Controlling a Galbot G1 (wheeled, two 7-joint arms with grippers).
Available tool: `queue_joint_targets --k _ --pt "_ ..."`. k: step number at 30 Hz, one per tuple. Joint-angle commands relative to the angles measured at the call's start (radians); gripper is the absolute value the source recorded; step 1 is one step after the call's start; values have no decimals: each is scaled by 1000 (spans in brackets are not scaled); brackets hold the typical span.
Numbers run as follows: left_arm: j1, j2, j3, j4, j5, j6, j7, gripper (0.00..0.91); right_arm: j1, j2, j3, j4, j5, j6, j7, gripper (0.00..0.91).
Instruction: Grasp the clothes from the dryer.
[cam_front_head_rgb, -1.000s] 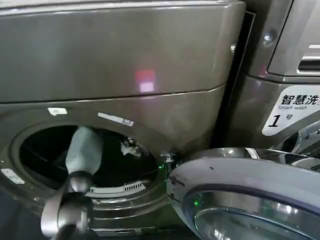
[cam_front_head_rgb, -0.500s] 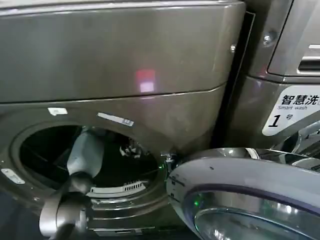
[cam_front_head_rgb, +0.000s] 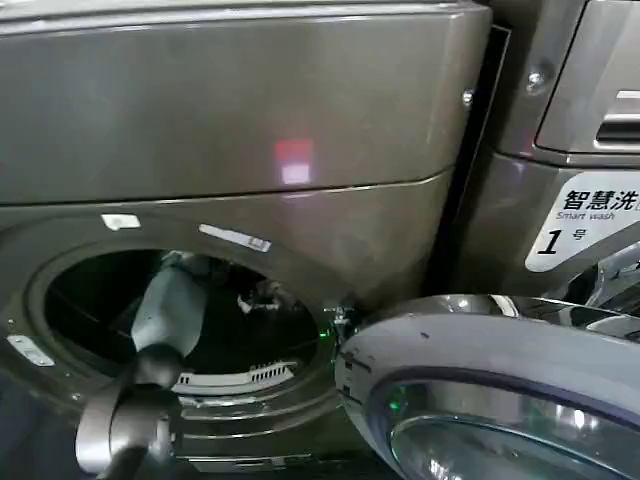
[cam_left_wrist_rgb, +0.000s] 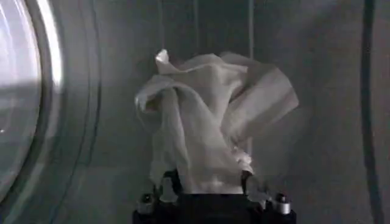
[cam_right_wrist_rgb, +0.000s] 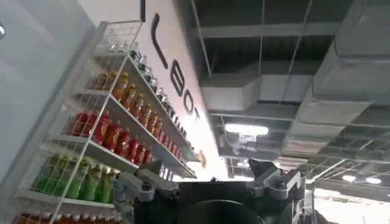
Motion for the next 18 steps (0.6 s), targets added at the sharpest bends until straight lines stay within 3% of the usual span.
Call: queue_joint_targets --k 1,5,9,12,15,18 --pt "11 3 2 -67 12 29 -20 0 3 1 -2 5 1 -35 8 907" --pt "32 5 7 -150 -108 53 -151 0 9 6 -9 11 0 -39 4 907" --pt "66 4 2 -277 -281 152 -307 0 8 1 -10 11 3 -30 -4 907" --pt "81 0 5 -332 -420 203 -404 0 15 2 -9 38 13 -86 -2 907" --pt "97 -11 -7 -386 -490 217 -578 0 20 6 -23 29 26 -28 -2 907" --pt "115 -11 -1 -430 -622 255 -704 0 16 12 -23 26 8 -20 -12 907"
